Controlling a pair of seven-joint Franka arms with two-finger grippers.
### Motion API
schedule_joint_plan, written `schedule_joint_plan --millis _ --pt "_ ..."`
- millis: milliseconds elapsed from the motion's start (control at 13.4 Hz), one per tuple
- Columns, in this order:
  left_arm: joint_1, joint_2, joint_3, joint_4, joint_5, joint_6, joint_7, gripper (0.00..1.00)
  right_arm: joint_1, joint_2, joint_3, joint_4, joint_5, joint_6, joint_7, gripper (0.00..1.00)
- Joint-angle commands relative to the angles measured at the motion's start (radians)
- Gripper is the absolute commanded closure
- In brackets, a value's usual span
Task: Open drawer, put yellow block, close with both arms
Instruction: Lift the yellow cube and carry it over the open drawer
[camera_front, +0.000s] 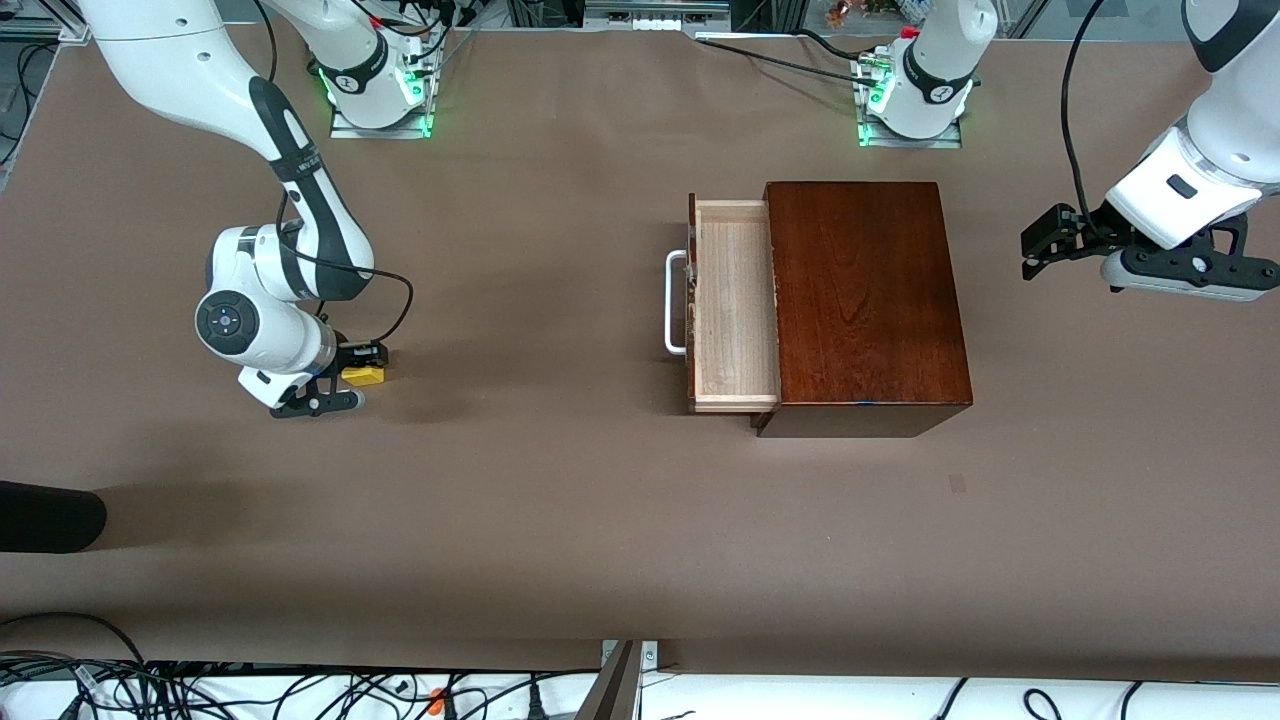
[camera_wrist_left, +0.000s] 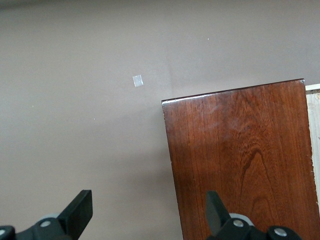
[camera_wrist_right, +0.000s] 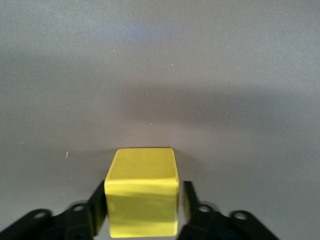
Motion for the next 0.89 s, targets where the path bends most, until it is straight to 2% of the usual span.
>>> schedule_joint_plan --millis 0,75,149,298,373,447,522,671,820 --pt "0.002 0.014 -0.003 0.032 0.022 -0.024 0.047 0.0 -0.007 -0.003 0.003 -0.007 0.016 0.006 -0.008 0.78" --pt "0.002 0.014 -0.003 0.032 0.022 -0.024 0.047 0.0 -0.007 -0.009 0.003 -0.004 0.016 0.0 -0.008 0.91" --pt "0.002 0.014 -0.003 0.032 0.022 -0.024 0.047 0.0 -0.007 -0.023 0.005 0.006 0.013 -0.013 -0.013 0.92" --pt "0.002 0.014 -0.003 0.032 0.022 -0.024 0.047 0.0 0.002 -0.085 0.037 0.048 0.008 -0.081 -0.1 0.92" --pt "0.002 0.014 -0.003 0.032 0.022 -0.023 0.047 0.0 0.002 -0.096 0.075 0.1 0.011 -0.149 -0.126 0.91" --pt "0.002 0.014 -0.003 0.032 0.022 -0.023 0.047 0.0 0.002 -0.098 0.109 0.159 0.011 -0.22 -0.129 0.84" --pt "0.002 0.014 -0.003 0.032 0.022 -0.023 0.045 0.0 0.002 -0.095 0.144 0.213 0.019 -0.266 -0.129 0.84" --pt "0.0 0.014 -0.003 0.032 0.022 -0.023 0.045 0.0 0.005 -0.089 0.231 0.298 0.02 -0.334 -0.117 0.85" --pt "0.0 0.014 -0.005 0.033 0.022 -0.023 0.044 0.0 0.029 -0.089 0.301 0.35 0.014 -0.342 -0.125 0.92"
